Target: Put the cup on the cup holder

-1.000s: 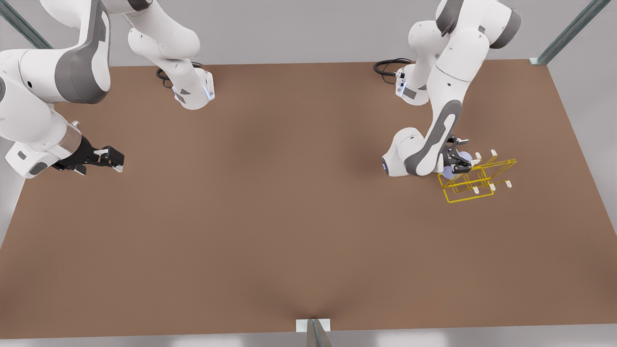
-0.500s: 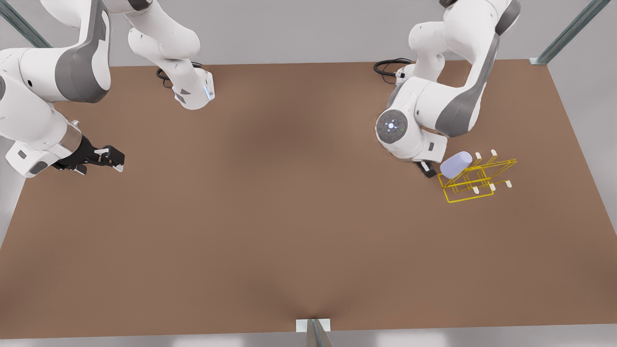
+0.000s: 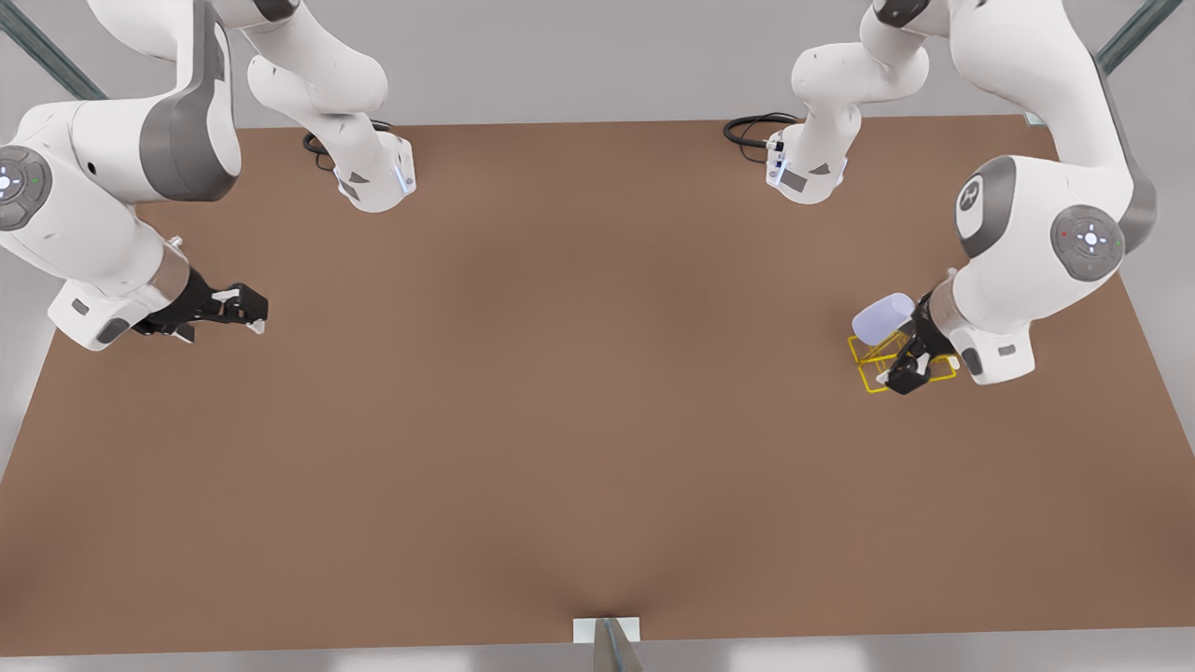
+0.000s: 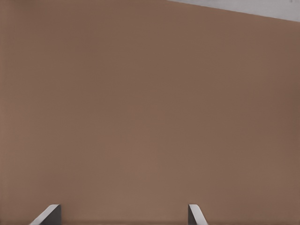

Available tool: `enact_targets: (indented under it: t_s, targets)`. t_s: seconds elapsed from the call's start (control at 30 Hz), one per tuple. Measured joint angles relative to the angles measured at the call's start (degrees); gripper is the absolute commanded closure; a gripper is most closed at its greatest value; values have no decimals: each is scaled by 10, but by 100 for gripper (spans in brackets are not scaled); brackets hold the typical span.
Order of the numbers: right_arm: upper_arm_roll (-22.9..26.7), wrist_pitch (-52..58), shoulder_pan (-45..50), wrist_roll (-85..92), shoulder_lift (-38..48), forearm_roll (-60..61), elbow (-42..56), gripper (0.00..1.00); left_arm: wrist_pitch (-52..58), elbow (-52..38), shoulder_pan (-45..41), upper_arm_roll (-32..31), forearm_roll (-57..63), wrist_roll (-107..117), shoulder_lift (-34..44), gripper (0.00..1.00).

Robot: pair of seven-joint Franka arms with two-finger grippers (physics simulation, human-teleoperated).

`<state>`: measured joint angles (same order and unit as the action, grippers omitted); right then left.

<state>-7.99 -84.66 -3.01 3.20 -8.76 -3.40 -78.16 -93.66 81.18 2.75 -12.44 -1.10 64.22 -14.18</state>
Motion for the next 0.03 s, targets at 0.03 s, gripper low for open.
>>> enact_targets:
  t_s: [0.03]
  targets:
    - [0,0,-1,0,0,0,0,0,-2,0,0,0,0,-35,-1,0]
